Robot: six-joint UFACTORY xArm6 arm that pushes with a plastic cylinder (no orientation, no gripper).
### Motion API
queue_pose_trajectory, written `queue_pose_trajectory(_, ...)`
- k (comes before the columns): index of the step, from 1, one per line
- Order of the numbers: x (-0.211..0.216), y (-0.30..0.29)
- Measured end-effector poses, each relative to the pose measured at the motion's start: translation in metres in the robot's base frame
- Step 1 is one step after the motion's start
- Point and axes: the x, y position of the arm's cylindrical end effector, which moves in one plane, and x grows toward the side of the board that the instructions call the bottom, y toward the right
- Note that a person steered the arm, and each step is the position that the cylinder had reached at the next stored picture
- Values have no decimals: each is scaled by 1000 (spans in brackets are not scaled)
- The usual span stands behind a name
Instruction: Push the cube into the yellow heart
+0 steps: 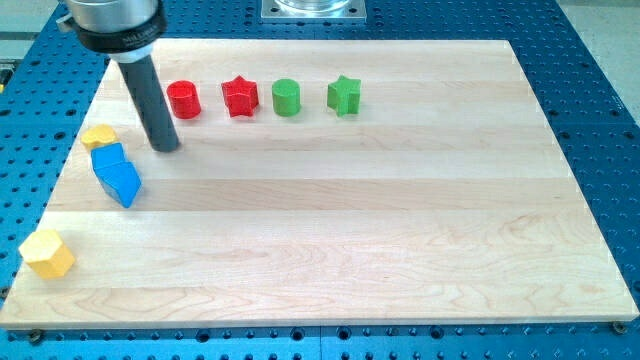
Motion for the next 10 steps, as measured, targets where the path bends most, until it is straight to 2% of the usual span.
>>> queue_pose_trajectory(1,-23,-31)
queue_pose_trajectory(2,-27,-49)
queue_pose_trajectory(4,86,-58)
queue_pose_trajectory(5,74,-61)
queue_pose_trajectory(6,50,-45)
queue_pose_trajectory(8,81,54)
queue_pose_trajectory(10,118,22)
